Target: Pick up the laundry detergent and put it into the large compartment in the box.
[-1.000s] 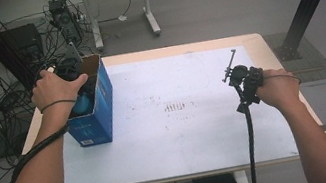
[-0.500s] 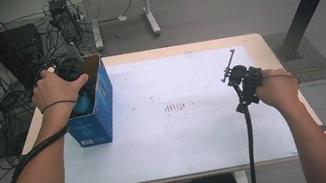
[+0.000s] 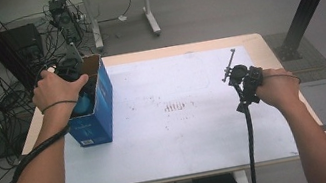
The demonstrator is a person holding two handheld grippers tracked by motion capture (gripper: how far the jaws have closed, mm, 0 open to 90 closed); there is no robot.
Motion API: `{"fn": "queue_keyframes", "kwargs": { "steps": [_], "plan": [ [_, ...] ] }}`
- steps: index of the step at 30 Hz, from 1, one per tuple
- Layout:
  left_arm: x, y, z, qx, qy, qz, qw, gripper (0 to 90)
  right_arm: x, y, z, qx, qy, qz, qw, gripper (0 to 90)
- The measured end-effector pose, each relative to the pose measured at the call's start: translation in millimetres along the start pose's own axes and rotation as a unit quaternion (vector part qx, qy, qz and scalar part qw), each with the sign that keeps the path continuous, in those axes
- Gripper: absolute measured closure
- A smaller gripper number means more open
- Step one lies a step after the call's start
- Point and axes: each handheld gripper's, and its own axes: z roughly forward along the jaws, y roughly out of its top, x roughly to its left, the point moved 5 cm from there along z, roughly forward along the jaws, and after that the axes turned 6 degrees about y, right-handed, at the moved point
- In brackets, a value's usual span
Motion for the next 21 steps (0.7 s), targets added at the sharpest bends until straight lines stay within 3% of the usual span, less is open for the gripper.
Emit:
{"fn": "queue_keyframes", "kwargs": {
  "steps": [21],
  "plan": [
    [-1.7,0.5,-0.1,0.002,0.003,-0.001,1.0000,37.5,0.3,-0.1,-0.7,-0.003,-0.001,-0.001,1.0000,3.9]
  ]
}}
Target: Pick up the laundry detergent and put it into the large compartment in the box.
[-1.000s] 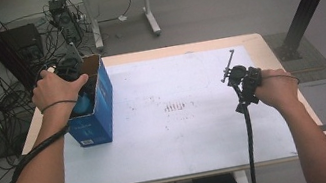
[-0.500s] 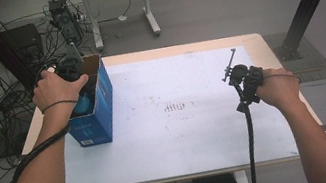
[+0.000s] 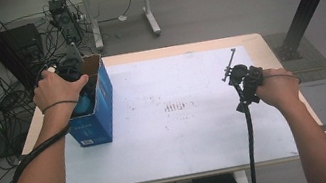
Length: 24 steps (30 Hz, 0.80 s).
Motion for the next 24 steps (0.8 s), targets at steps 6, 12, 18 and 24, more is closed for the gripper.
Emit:
{"fn": "queue_keyframes", "kwargs": {
  "steps": [6,12,18,24],
  "plan": [
    [0.4,-0.6,0.2,-0.001,-0.001,0.000,1.0000,37.5,0.0,1.7,0.3,0.001,0.001,-0.003,1.0000,4.2],
    [1.1,-0.6,0.1,0.000,-0.001,-0.001,1.0000,37.6,1.3,2.3,-0.8,0.000,-0.001,-0.002,1.0000,4.0],
    [0.9,-0.1,0.2,0.001,-0.001,0.000,1.0000,37.6,0.9,1.5,-0.5,0.001,-0.002,-0.002,1.0000,3.9],
    [0.6,0.5,0.4,0.001,-0.001,0.000,1.0000,37.5,0.6,-0.5,-0.5,-0.004,0.000,0.000,1.0000,3.9]
  ]
}}
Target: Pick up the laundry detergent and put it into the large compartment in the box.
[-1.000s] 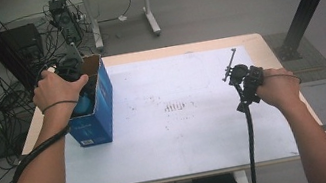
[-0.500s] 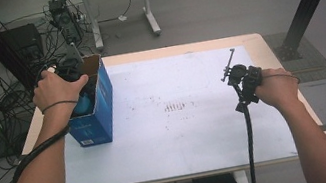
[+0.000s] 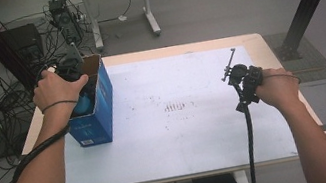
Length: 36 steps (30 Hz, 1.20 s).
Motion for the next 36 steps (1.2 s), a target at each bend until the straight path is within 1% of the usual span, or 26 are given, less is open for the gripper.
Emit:
{"fn": "queue_keyframes", "kwargs": {
  "steps": [5,8,14,20,21,22,23,24,25,28,29,31,32,34,36],
  "plan": [
    [1.4,0.8,0.0,0.003,-0.002,0.000,1.0000,37.5,0.0,1.0,1.2,0.003,0.001,0.002,1.0000,4.2],
    [1.5,1.3,0.1,0.003,-0.002,-0.001,1.0000,37.5,0.1,1.7,0.3,0.004,-0.001,-0.001,1.0000,4.2],
    [1.8,2.4,0.2,0.006,-0.003,-0.001,1.0000,37.4,-0.1,1.1,-0.6,0.001,-0.001,0.001,1.0000,4.0],
    [5.1,3.8,0.8,0.010,-0.009,-0.006,0.9999,37.1,-0.8,-0.3,0.1,0.000,0.001,0.003,1.0000,4.1],
    [4.5,4.1,0.9,0.011,-0.006,-0.008,0.9999,36.4,-0.8,-0.5,0.0,0.000,0.001,0.002,1.0000,3.9],
    [4.5,4.1,0.9,0.011,-0.006,-0.008,0.9999,33.4,-0.8,-0.5,0.0,0.000,0.001,0.002,1.0000,3.9],
    [5.5,4.1,1.1,0.012,-0.008,-0.008,0.9999,32.9,-1.0,-0.5,-0.3,0.000,0.000,0.002,1.0000,4.0],
    [5.5,4.1,1.0,0.012,-0.004,-0.009,0.9999,32.0,-1.0,-0.5,-0.6,0.000,0.000,0.003,1.0000,3.9],
    [6.6,3.6,1.2,0.010,-0.006,-0.010,0.9999,30.0,-1.1,-0.7,-0.9,0.000,0.000,0.002,1.0000,4.0],
    [9.5,2.5,0.5,0.007,-0.013,-0.011,0.9998,29.2,-1.5,-0.6,-0.8,0.001,0.000,0.003,1.0000,3.9],
    [10.3,2.1,-0.4,0.006,-0.016,-0.011,0.9998,29.1,-1.5,-0.7,-0.4,-0.001,0.000,0.002,1.0000,3.8],
    [9.9,1.6,-3.4,0.003,-0.014,-0.011,0.9998,28.2,-1.4,-0.1,0.1,0.001,0.000,0.002,1.0000,3.9],
    [10.2,2.0,-4.8,0.005,-0.018,-0.010,0.9998,25.9,-1.1,0.1,0.4,0.000,0.000,0.002,1.0000,3.9],
    [9.2,2.2,-6.8,0.005,-0.015,-0.010,0.9998,26.0,-1.4,0.4,0.5,0.001,0.001,0.000,1.0000,4.0],
    [7.3,2.3,-13.5,0.003,-0.012,-0.008,0.9999,26.1,-1.1,0.9,0.9,-0.001,0.001,0.001,1.0000,3.9]
  ]
}}
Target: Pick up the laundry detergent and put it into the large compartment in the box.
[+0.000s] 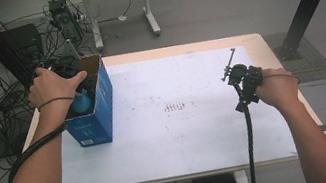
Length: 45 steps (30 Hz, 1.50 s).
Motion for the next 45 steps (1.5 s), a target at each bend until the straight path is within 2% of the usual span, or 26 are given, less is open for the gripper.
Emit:
{"fn": "queue_keyframes", "kwargs": {
  "steps": [8,10,14,17,19,21,22,23,24,27,30,31,34,36,38,41,42,45],
  "plan": [
    [-1.6,-2.9,-19.2,-0.012,0.004,0.001,0.9999,26.8,0.8,0.5,-1.6,0.001,-0.003,-0.003,1.0000,3.9],
    [-2.2,-3.3,-29.2,-0.015,0.004,0.004,0.9999,26.7,0.7,0.5,-2.2,0.000,-0.003,-0.004,1.0000,4.0],
    [-4.2,-4.7,-38.9,-0.021,0.002,0.010,0.9997,25.3,0.5,1.1,-2.0,-0.001,-0.002,-0.002,1.0000,4.0],
    [-9.4,-5.2,-46.5,-0.022,0.004,0.018,0.9996,23.9,1.1,2.1,-1.3,-0.001,-0.002,-0.004,1.0000,4.0],
    [-11.1,-4.8,-46.9,-0.018,0.002,0.020,0.9996,21.9,1.4,2.7,-1.1,0.000,-0.002,-0.003,1.0000,4.0],
    [-17.3,-4.0,-48.2,-0.010,-0.004,0.032,0.9994,20.4,1.3,3.3,-0.2,0.000,-0.001,-0.003,1.0000,4.0],
    [-17.3,-4.0,-48.2,-0.010,-0.004,0.032,0.9994,19.3,1.3,3.3,-0.1,0.000,-0.001,-0.004,1.0000,3.9],
    [-23.8,-5.2,-50.6,-0.013,-0.004,0.041,0.9991,18.7,1.3,3.3,-0.1,-0.001,-0.001,-0.003,1.0000,3.9],
    [-23.8,-5.2,-50.6,-0.013,-0.004,0.041,0.9991,18.6,1.1,3.4,0.1,0.000,0.000,-0.004,1.0000,3.9],
    [-36.2,-5.8,-55.3,-0.014,-0.008,0.057,0.9982,15.5,1.1,4.1,0.3,0.001,-0.001,-0.004,1.0000,3.8],
    [-48.7,-6.1,-59.9,-0.013,-0.012,0.083,0.9964,12.9,1.1,4.5,0.4,0.001,0.000,-0.003,1.0000,3.8],
    [-48.7,-6.1,-59.9,-0.013,-0.012,0.083,0.9964,12.5,1.1,4.5,0.4,0.001,0.000,-0.003,1.0000,3.8],
    [-63.5,-6.1,-62.0,-0.006,-0.014,0.105,0.9943,9.8,1.5,5.9,1.1,0.002,0.001,-0.003,1.0000,3.9],
    [-79.1,-9.7,-63.2,-0.010,-0.025,0.127,0.9916,9.6,1.8,6.8,0.9,0.002,-0.001,-0.006,1.0000,4.0],
    [-91.2,-13.2,-64.7,-0.015,-0.023,0.141,0.9896,8.8,1.9,7.3,0.5,0.001,-0.001,-0.005,1.0000,3.9],
    [-108.8,-18.1,-67.3,-0.019,-0.026,0.168,0.9853,6.6,2.1,8.3,0.3,0.002,-0.001,-0.006,1.0000,3.9],
    [-108.8,-18.1,-67.3,-0.019,-0.026,0.168,0.9853,6.4,2.1,8.3,0.3,0.002,-0.001,-0.006,1.0000,3.9],
    [-125.7,-23.5,-69.4,-0.025,-0.030,0.187,0.9816,6.4,2.4,9.1,-0.1,0.002,-0.001,-0.007,1.0000,3.9]
  ]
}}
